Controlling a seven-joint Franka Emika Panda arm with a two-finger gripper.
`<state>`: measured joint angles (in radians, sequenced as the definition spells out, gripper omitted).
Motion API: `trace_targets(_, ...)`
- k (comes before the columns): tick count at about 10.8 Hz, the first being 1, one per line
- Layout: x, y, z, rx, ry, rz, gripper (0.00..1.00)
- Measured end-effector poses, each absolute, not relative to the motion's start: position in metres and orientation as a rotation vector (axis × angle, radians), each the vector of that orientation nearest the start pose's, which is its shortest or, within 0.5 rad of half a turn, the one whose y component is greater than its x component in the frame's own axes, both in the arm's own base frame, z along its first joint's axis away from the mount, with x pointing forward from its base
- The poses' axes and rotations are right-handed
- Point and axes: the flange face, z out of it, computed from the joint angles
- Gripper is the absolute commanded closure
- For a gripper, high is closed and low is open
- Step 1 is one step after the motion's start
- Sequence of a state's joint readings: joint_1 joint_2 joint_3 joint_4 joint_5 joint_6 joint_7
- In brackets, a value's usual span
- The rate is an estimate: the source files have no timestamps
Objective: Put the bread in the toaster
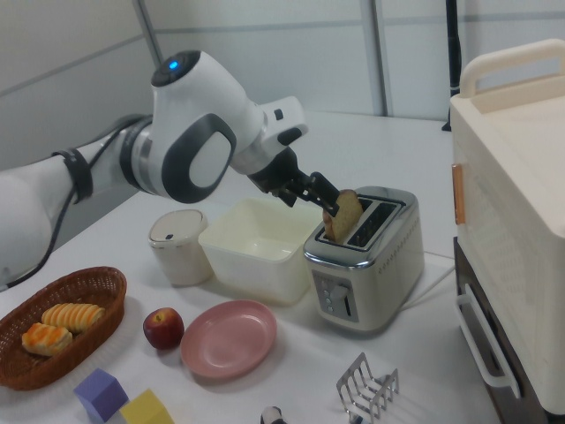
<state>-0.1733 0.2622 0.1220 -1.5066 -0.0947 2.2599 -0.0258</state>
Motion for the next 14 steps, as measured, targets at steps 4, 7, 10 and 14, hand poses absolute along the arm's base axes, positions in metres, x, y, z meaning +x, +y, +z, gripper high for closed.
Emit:
trace_targets(4,0.698,-0.038,0.546,-3.099,-0.043,-0.827,0.00)
trace_targets(7,0.713,-0.031,0.524,-3.131,-0.105,-0.809,0.00)
trace_targets(10,0.721,-0.031,0.519,-3.119,-0.115,-0.861,0.00)
trace_targets(14,0.722,-0.031,0.518,-3.124,-0.119,-0.859,0.00)
